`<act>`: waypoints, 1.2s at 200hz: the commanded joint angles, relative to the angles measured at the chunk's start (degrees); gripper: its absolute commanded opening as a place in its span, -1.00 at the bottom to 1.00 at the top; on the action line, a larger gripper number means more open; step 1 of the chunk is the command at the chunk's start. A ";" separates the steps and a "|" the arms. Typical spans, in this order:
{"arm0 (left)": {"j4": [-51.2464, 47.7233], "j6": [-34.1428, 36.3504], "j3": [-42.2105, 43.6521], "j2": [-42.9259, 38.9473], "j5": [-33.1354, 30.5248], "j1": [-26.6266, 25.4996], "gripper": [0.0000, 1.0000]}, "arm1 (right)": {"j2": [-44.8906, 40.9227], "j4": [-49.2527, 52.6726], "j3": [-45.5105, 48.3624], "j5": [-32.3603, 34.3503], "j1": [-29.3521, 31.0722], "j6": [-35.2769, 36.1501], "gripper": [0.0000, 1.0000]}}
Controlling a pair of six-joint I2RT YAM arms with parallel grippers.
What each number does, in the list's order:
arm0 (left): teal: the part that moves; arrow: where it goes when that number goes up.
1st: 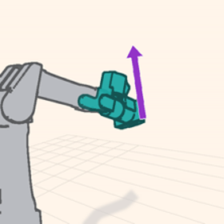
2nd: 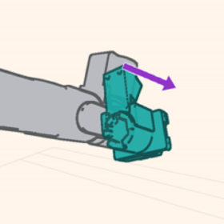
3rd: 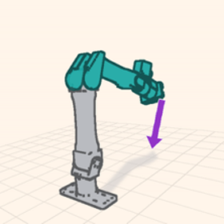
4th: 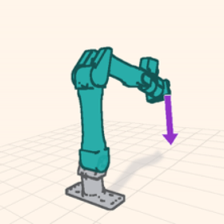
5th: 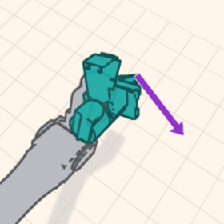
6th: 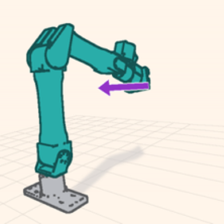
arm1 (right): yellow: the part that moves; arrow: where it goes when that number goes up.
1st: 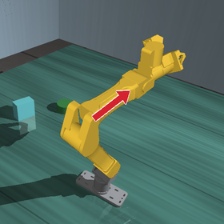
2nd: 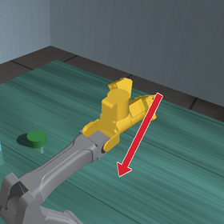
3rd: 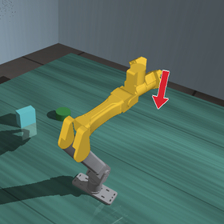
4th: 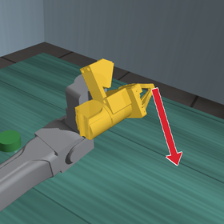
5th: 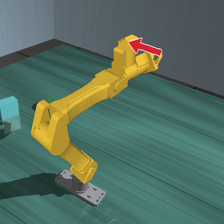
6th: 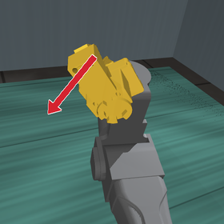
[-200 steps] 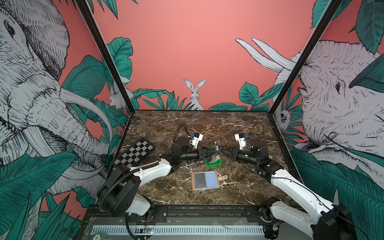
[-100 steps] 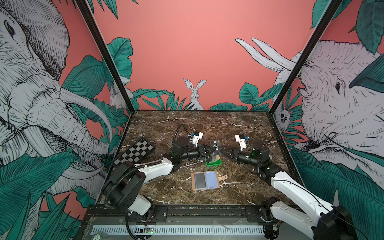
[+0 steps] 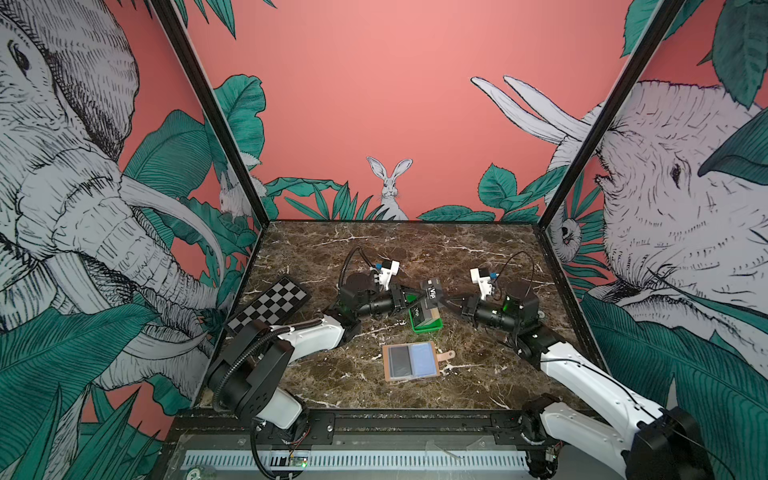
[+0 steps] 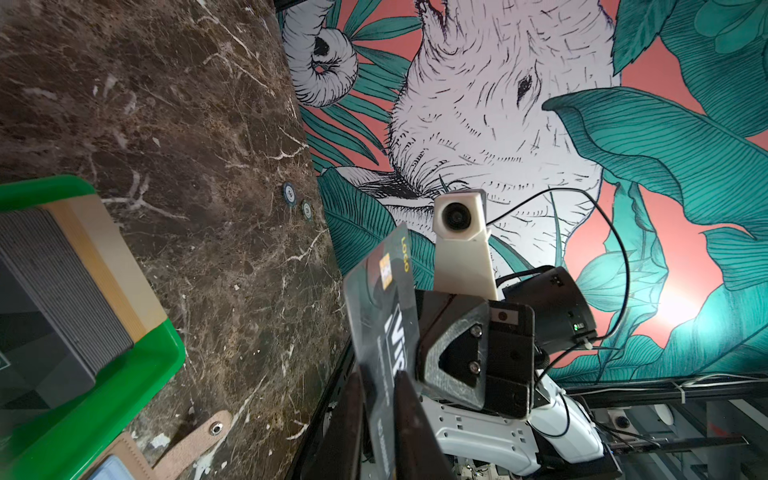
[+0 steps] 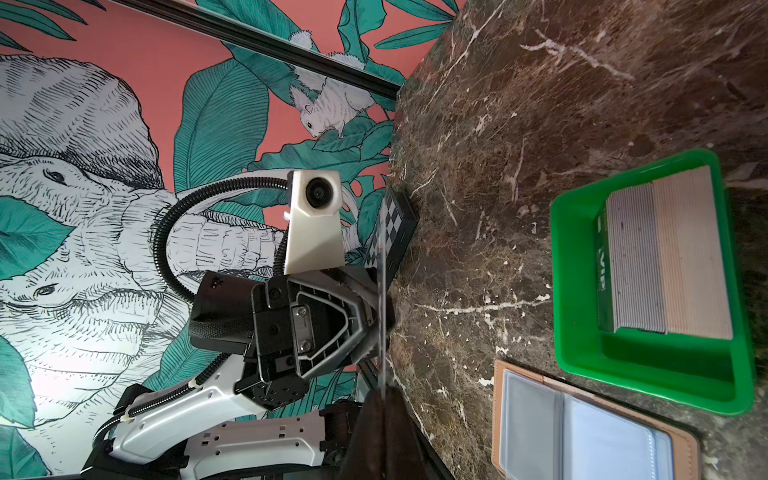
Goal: Put the credit cards into the card holder
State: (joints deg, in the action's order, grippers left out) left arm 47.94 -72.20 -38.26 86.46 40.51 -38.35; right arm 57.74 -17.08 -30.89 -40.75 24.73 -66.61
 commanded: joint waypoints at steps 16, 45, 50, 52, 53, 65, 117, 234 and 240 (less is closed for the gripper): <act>6.01 -2.05 -0.28 1.25 1.99 0.31 -0.66 | 0.32 -5.46 0.64 -1.43 -0.28 -1.68 -1.00; 6.86 -2.66 -0.15 1.52 1.87 0.29 -0.67 | 1.22 -5.87 0.75 -1.73 -0.24 -2.06 -1.00; 7.03 -2.61 -0.15 1.52 1.85 0.29 -0.67 | 1.43 -6.02 0.87 -1.83 -0.21 -2.16 -1.00; 7.04 -2.77 -0.15 1.52 1.85 0.29 -0.67 | 1.49 -6.03 0.98 -1.82 -0.21 -2.20 -1.00; 7.06 -2.77 -0.15 1.52 1.90 0.29 -0.67 | 1.54 -6.08 0.99 -1.85 -0.25 -2.20 -1.00; 7.31 -2.77 -0.24 1.52 1.88 0.30 -0.68 | 1.89 -5.86 1.32 -1.87 -0.21 -2.23 -1.00; 5.83 -1.54 0.33 1.61 1.94 0.31 -0.94 | 1.87 0.69 1.10 0.64 -0.21 1.21 -0.94; -7.57 6.41 9.62 -7.15 -1.24 0.47 -0.99 | -3.53 27.05 -2.04 17.80 6.44 15.78 -0.52; -7.64 6.62 10.56 -8.01 -1.45 0.47 -0.99 | -3.95 28.01 -2.12 19.13 7.23 16.09 -0.52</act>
State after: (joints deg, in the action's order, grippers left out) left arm 43.72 -68.75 -30.24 82.78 40.21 -38.15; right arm 55.77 4.75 -31.18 -28.67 29.56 -54.72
